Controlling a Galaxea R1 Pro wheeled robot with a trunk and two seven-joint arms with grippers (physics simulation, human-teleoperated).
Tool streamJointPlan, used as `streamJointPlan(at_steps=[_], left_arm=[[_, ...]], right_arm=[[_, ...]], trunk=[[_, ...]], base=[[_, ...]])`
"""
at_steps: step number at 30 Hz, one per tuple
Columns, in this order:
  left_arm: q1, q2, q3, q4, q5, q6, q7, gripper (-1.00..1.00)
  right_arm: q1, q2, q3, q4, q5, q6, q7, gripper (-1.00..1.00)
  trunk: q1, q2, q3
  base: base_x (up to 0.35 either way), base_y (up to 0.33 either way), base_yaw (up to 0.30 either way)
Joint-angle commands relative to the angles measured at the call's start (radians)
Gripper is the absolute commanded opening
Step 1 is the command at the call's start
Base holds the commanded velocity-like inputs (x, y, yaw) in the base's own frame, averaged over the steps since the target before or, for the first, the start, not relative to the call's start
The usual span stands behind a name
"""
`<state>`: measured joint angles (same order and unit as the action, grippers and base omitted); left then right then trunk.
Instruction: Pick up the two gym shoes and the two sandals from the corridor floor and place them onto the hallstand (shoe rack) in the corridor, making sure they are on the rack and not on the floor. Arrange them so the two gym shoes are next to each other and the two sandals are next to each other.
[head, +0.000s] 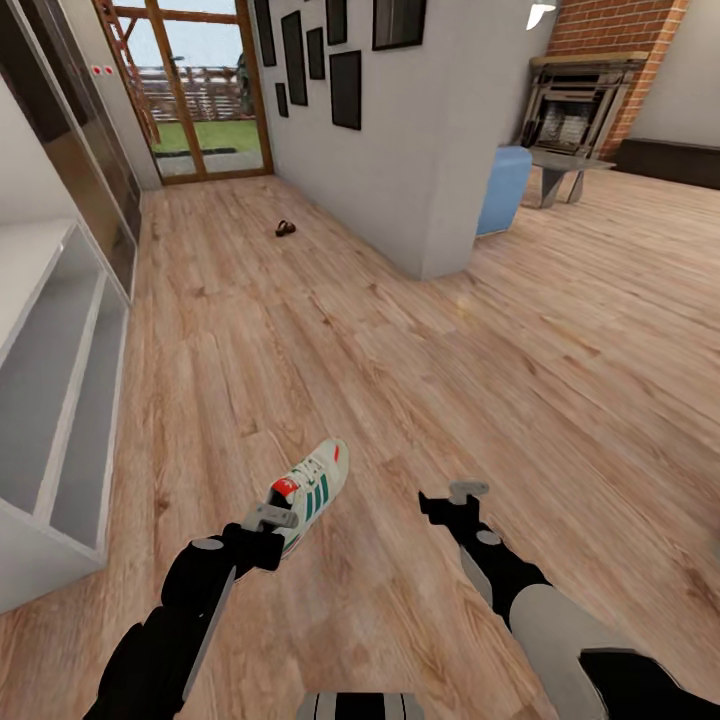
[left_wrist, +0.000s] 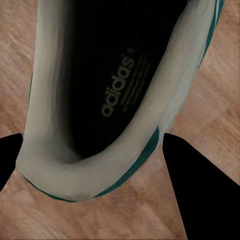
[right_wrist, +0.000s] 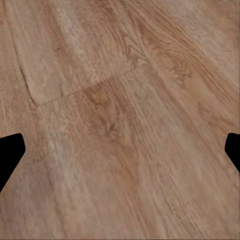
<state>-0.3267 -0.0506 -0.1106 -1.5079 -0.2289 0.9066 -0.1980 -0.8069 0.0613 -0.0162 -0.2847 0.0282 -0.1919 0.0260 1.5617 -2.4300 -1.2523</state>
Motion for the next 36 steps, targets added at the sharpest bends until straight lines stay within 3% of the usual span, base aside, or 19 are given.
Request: streamJointPlan(at_steps=[1,4,10,15,19,36], left_arm=[[0.000,0.000,0.000,0.000,0.000,0.000,-0.001,-1.00],[0.000,0.000,0.001,-0.001,0.000,0.000,-0.001,-1.00],[0.000,0.000,0.000,0.000,0.000,0.000,-0.001,-1.00],[0.000,0.000,0.001,0.000,0.000,0.000,-0.001,-1.00],[0.000,0.000,-0.001,0.000,0.000,0.000,-0.001,-1.00],[0.000,0.000,0.002,0.000,0.000,0.000,-0.001,-1.00]], right_arm=[[0.000,0.000,0.000,0.016,0.013,-0.033,0.000,1.00],[0.000,0.002,0.000,0.036,0.041,-0.074,-0.001,1.00],[0.000,0.002,-0.003,0.051,0.047,-0.088,-0.007,1.00],[0.000,-0.003,-0.004,0.225,0.044,-0.089,-0.006,1.00],[0.000,-0.003,-0.004,0.280,0.046,-0.088,-0.008,1.00],[0.000,-0.004,-0.004,0.299,0.047,-0.089,-0.009,1.00]], trunk=[[0.000,0.000,0.000],[0.000,0.000,0.000],[0.000,0.000,0.000],[0.000,0.000,0.000],[0.000,0.000,0.000],[0.000,0.000,0.000]], base=[[0.336,0.000,0.000],[0.336,0.000,0.000],[0.336,0.000,0.000],[0.336,0.000,0.000],[0.336,0.000,0.000],[0.336,0.000,0.000]])
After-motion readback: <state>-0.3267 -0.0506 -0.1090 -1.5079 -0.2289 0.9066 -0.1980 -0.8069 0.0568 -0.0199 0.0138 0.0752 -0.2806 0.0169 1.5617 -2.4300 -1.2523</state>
